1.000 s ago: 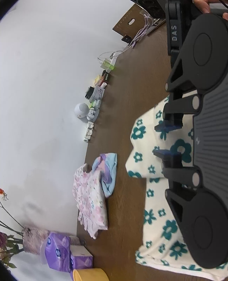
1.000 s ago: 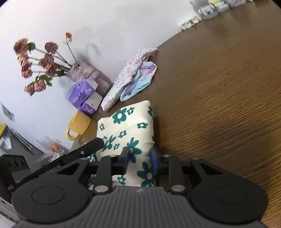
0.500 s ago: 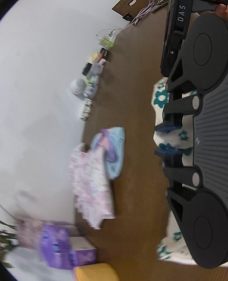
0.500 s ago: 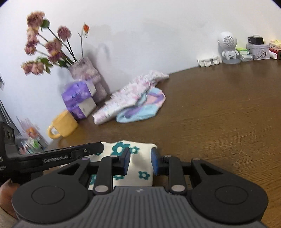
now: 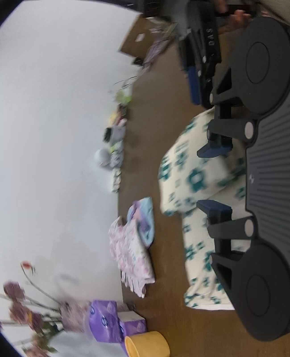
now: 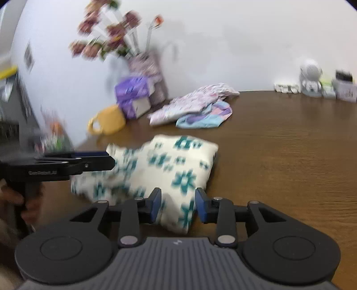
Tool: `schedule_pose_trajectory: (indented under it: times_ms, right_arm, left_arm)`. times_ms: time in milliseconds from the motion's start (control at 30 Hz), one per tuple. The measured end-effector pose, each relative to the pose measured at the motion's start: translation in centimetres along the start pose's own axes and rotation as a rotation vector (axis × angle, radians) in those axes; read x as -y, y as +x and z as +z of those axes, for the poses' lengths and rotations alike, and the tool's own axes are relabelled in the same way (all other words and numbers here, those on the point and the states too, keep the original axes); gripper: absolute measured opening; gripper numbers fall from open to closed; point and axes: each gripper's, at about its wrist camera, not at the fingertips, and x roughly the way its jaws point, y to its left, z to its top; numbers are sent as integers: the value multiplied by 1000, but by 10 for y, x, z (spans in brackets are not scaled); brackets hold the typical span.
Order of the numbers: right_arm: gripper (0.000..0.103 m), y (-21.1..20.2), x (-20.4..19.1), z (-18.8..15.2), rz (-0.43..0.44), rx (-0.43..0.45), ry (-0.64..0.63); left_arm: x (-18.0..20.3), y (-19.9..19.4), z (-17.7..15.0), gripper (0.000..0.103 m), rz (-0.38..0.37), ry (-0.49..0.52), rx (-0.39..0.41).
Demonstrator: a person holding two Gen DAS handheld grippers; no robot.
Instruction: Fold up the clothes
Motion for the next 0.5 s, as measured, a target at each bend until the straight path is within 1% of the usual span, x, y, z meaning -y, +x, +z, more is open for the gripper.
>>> schedule_pose_trajectory:
  times_ms: [67,133,200,233,267,367,400,433,467,500]
  right_arm:
    - [37,1,-9,-8,-35,-20,-46]
    - [37,8,-14,-14,-62,-36,-60]
    - [37,13,-18,-17,-83,-34,-73]
    - [37,15,-19,-18,-98,-30,-74]
    - [36,17,-20,-18,-111,-26,-72]
    - [36,21,-14,-16,-112,-17,-13]
    - [35,22,-13,-16,-106,-18,4]
    - [33,23,-12,-16,-102,-20,18]
    - [29,25,-11,-16,-98,-22,31]
    - [20,26,-10,-16,-96,-21,45]
  left_arm:
    - [12,4,-7,40,34,42,-19]
    - [18,10,-11,37,70,55,-28]
    - [25,16,-15,37,106,68,-36]
    - [26,17,-16,35,113,74,-35]
    - [28,19,-17,29,121,80,-34]
    - [34,21,-21,26,154,114,-31]
    - [36,22,-22,22,174,130,-31]
    - [38,23,-23,10,195,146,-31]
    - [40,25,-24,5,216,163,-31]
    - [44,25,-26,4,238,182,-30]
